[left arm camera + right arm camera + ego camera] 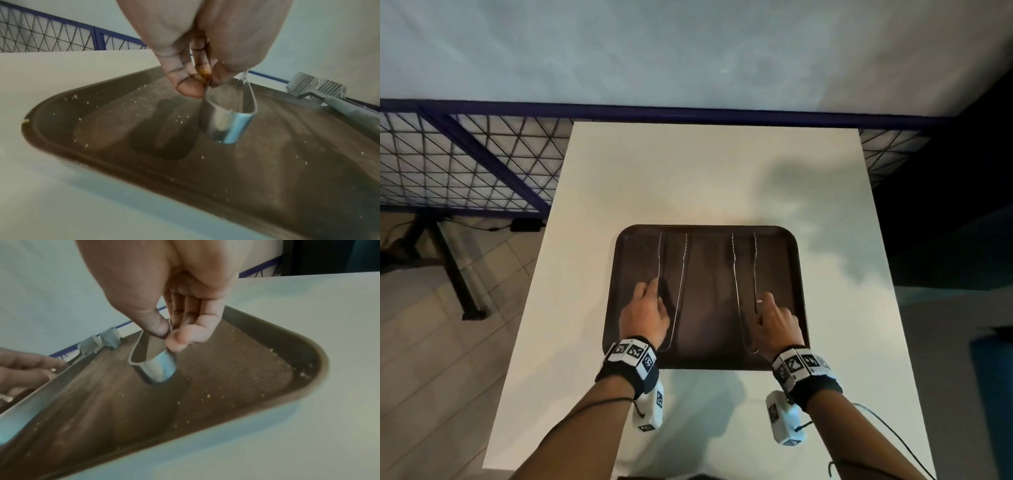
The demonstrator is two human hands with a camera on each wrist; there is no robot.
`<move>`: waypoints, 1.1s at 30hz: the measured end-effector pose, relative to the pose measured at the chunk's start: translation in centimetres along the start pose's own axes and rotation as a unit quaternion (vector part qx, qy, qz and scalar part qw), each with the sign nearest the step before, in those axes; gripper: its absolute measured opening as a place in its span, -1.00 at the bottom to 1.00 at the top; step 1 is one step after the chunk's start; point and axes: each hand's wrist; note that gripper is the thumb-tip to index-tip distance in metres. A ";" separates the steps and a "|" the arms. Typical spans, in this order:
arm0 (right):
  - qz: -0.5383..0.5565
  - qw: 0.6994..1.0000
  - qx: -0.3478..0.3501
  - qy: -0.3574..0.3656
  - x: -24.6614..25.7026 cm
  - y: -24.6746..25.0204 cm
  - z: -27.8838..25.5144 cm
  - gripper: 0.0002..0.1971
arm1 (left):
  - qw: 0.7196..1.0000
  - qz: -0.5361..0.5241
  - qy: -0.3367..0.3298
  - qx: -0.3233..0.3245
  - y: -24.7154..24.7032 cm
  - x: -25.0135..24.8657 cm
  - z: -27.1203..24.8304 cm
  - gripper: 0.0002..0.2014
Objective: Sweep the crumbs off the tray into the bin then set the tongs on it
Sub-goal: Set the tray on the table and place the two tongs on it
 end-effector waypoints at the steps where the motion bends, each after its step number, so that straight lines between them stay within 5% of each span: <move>1: 0.000 1.000 0.004 -0.001 0.0 -0.3 -0.3 -0.78 | 1.000 -0.001 0.002 0.000 -0.3 -0.3 -0.2 -0.59; 33: 0.010 0.999 0.049 -0.014 2.3 -0.8 1.2 -0.64 | 0.998 -0.052 0.028 0.015 -4.1 -4.0 0.9 -0.55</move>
Point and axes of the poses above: each hand's wrist, its own z-axis towards the middle knuckle, its own y-axis out of the back of the hand, x = y × z, and after that the axes turned 2 degrees about -y, right-handed
